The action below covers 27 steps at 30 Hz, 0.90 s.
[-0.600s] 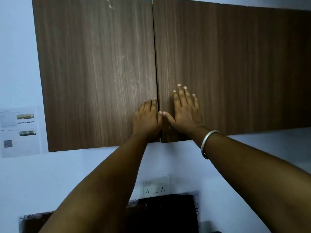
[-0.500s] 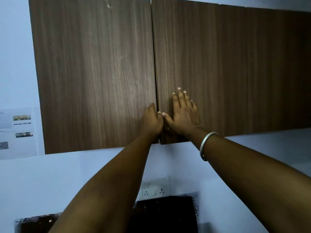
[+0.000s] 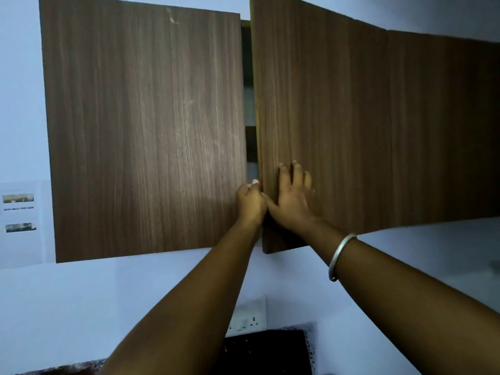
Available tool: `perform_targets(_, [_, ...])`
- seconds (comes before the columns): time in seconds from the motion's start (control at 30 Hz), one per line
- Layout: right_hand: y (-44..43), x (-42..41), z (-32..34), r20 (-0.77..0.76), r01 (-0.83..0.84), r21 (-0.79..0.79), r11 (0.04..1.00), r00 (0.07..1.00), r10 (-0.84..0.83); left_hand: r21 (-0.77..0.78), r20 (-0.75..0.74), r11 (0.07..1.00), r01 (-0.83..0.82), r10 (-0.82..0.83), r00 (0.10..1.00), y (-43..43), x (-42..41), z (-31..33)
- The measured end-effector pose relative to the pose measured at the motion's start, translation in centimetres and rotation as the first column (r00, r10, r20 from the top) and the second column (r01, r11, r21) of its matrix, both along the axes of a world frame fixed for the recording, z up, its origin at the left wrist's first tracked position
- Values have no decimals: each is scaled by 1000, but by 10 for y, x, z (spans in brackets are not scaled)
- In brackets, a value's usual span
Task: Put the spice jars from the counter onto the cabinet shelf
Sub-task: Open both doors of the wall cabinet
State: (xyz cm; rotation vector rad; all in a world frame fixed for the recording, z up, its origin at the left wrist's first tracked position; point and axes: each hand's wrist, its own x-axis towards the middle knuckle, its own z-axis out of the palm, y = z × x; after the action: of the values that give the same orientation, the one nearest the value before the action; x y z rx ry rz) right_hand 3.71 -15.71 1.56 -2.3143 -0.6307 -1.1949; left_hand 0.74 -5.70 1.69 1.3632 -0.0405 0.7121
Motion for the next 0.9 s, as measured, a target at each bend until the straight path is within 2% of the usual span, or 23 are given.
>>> perform_targets(0.1, [-17, -30, 3, -4, -62, 182, 981, 998, 64, 28, 66, 992, 125, -127, 990, -21, -31, -7])
perform_targets(0.27, [-80, -79, -4, 54, -106, 274, 956, 994, 95, 146, 232, 977, 156, -187, 955, -90, -68, -15])
perform_targets(0.5, [-197, -115, -13, 112, -239, 428, 872, 971, 212, 444, 455, 877, 183, -397, 797, -193, -72, -26])
perform_targets(0.67, [-283, -119, -17, 206, -285, 471, 835, 956, 210, 601, 607, 799, -15, -443, 660, -273, -55, -29])
perform_targets(0.8, [-348, -112, -20, 224, -208, 514, 832, 969, 104, 681, 603, 695, -231, -353, 715, -333, -36, -20])
perform_targets(0.9, [-396, -104, -21, 184, -137, 568, 811, 982, 38, 749, 579, 591, -300, -364, 729, -379, -22, -17])
